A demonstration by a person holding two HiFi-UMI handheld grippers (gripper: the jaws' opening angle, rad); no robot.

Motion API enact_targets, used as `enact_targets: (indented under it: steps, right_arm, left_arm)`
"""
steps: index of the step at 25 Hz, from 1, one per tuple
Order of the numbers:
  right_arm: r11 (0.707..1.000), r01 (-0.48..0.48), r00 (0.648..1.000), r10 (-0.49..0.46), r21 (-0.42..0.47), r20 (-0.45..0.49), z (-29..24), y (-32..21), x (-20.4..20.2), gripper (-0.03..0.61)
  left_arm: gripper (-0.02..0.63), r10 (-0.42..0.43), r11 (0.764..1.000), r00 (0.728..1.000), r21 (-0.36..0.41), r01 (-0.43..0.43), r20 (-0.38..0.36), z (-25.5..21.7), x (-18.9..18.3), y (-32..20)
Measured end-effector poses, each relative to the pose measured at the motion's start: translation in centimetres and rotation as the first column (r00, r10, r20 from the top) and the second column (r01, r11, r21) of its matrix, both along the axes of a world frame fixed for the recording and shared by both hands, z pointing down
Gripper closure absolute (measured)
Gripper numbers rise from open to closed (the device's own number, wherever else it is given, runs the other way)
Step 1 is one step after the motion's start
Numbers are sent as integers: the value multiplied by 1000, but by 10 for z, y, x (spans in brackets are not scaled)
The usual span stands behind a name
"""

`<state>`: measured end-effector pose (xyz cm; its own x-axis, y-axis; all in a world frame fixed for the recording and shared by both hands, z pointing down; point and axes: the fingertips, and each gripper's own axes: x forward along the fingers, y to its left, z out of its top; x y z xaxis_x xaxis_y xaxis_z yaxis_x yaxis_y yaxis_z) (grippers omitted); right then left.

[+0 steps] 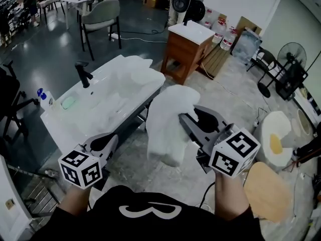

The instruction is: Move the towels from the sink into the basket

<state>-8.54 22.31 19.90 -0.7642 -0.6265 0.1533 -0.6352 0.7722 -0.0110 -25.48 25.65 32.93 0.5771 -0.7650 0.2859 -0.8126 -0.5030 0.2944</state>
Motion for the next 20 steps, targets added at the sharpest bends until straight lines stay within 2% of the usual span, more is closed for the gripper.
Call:
enact_targets:
  steps: [5, 10, 20]
  right_arm:
    - [989, -138, 990, 139, -48, 20, 17, -27, 69, 486]
    - [967, -240, 970, 242, -86, 17, 38, -66, 117, 486]
    - [915, -361, 931, 365, -181, -10, 108, -190, 176, 486]
  left_arm:
    - [607, 78, 997, 997, -28, -78, 1, 10, 52, -17]
    - [606, 139, 988, 990, -72, -139, -2, 31, 87, -54]
    - [607, 160, 978, 987, -131, -162, -27, 74, 140, -201]
